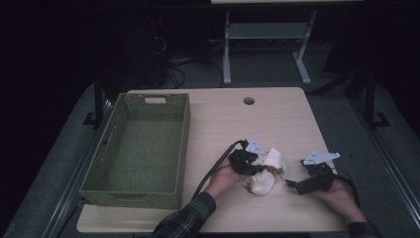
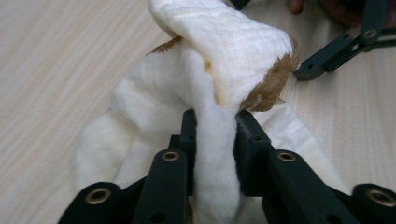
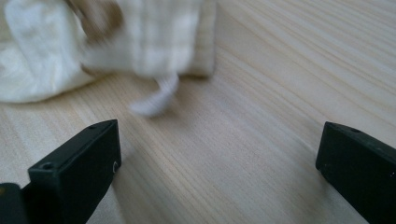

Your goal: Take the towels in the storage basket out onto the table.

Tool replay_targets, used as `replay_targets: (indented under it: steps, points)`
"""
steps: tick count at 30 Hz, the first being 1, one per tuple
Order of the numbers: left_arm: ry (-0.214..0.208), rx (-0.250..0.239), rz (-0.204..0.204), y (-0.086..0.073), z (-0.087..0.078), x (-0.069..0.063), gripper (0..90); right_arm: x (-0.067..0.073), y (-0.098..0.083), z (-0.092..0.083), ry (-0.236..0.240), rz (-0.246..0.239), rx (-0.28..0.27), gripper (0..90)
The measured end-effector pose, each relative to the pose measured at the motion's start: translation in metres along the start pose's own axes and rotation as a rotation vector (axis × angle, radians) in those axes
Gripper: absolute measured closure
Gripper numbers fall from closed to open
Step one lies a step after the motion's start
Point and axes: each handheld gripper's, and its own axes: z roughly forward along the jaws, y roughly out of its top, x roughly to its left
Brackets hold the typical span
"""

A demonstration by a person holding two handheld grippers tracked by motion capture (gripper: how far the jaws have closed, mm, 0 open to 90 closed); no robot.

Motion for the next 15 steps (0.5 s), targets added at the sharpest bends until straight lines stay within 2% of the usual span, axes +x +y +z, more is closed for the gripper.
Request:
replay_targets:
  steps: [4, 7, 9, 11, 15]
  points:
    - [0.002, -0.014, -0.021, 0.002, -0.004, 0.000, 53.3, 0.000, 0.000, 0.000, 0.000, 0.000, 0.000, 0.0]
    - [0.014, -0.060, -0.044, 0.003, -0.016, -0.002, 39.1, 0.000, 0.000, 0.000, 0.000, 0.001, 0.000, 0.0]
    - [0.015, -0.079, -0.057, 0.002, -0.029, -0.003, 37.4, 0.000, 0.000, 0.000, 0.001, -0.001, 0.000, 0.0]
    - [0.035, -0.087, -0.048, -0.001, -0.039, -0.004, 37.2, 0.000, 0.001, 0.001, 0.001, -0.003, 0.000, 0.0]
    - [0.068, -0.105, -0.067, -0.009, -0.060, -0.005, 37.9, 0.000, 0.002, 0.001, 0.003, 0.004, 0.011, 0.0]
